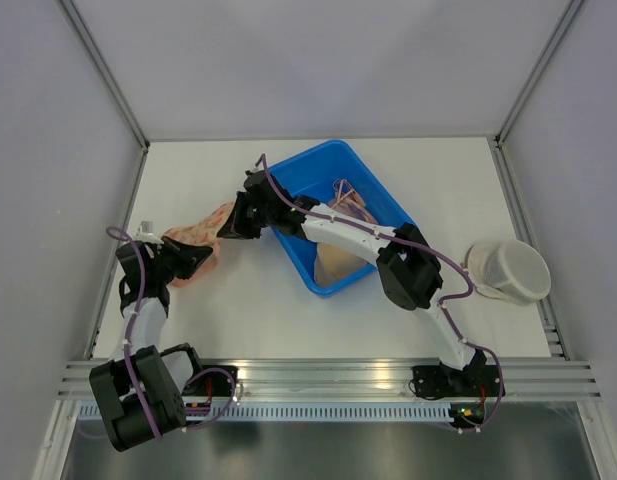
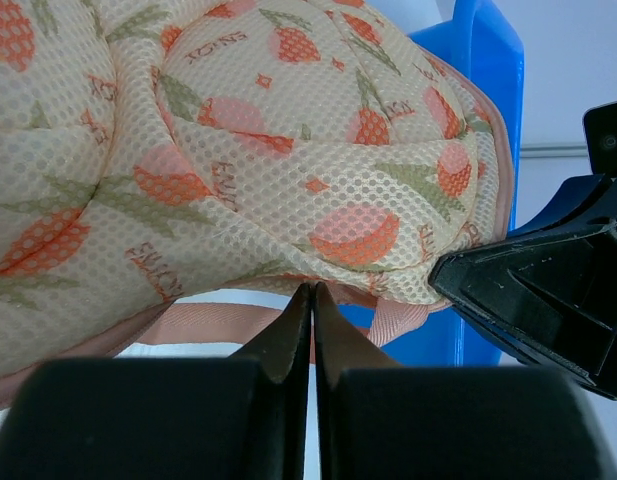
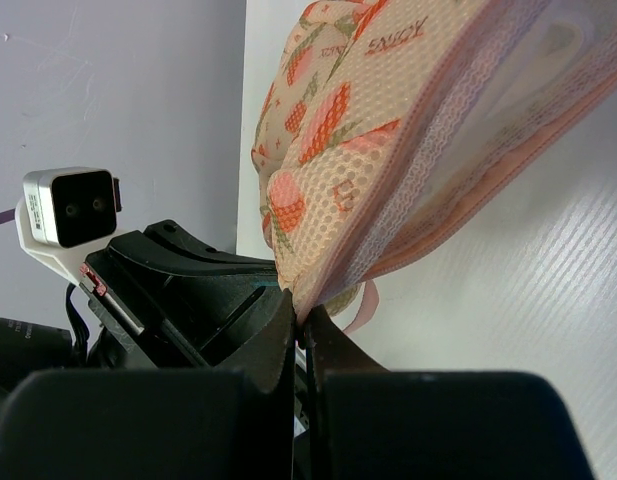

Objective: Unzip the laundry bag and remove the bra
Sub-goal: Unzip the laundry bag at the center of the board.

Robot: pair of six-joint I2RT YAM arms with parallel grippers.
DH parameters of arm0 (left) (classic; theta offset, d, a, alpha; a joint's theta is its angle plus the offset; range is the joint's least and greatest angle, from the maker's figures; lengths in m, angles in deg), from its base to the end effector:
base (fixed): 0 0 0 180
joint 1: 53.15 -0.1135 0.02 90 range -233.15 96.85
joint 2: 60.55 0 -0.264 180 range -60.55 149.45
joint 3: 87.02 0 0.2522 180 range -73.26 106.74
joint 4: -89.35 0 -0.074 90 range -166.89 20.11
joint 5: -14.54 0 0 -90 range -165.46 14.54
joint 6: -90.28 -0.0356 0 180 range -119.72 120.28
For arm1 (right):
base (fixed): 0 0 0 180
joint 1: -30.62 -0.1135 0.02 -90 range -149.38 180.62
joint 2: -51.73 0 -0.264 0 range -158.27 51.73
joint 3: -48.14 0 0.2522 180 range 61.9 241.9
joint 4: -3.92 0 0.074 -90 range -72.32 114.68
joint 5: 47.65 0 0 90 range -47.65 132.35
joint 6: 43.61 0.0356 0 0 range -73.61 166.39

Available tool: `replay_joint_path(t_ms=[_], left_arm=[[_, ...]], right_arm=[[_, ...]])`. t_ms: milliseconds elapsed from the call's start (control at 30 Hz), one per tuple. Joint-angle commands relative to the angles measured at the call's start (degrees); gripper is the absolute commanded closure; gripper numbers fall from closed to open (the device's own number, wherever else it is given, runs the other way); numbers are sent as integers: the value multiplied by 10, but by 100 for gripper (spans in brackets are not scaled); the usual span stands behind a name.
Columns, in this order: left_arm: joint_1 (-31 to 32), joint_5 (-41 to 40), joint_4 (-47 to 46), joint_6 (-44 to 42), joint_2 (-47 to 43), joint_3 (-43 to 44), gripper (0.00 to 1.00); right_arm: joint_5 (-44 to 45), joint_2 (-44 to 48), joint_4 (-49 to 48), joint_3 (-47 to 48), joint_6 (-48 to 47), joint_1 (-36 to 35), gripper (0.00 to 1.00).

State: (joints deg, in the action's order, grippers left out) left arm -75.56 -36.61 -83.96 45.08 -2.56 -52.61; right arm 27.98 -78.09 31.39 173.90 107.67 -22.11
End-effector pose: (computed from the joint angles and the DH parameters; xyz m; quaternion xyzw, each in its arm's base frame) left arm 0.1925 0.0552 0.1852 -0.3147 0.7728 -0.3741 0.4047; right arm 0.3158 0.4296 0.2417 0.0036 0.8679 0.4658 0.1723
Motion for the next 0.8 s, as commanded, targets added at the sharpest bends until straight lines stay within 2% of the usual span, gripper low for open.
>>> replay_joint_path(t_ms=[0,200,233,533,767], left_arm=[[0,-6,6,5,-7,26,98],[0,-44,74,-16,-12,55,98],[-1,-66,110,-20,-17,59,98],[-1,-156,181,-47,-32,76,98],[-1,-150,188,-57,-44,76,98]], right_arm=[[-16,35,-30,7,9,-3,99],[-13,24,-18,23,6,-3,100],[-12,22,-18,24,5,-3,100],[-6,24,-15,16,2,-4,100],[-7,25,-18,12,2,-4,100]])
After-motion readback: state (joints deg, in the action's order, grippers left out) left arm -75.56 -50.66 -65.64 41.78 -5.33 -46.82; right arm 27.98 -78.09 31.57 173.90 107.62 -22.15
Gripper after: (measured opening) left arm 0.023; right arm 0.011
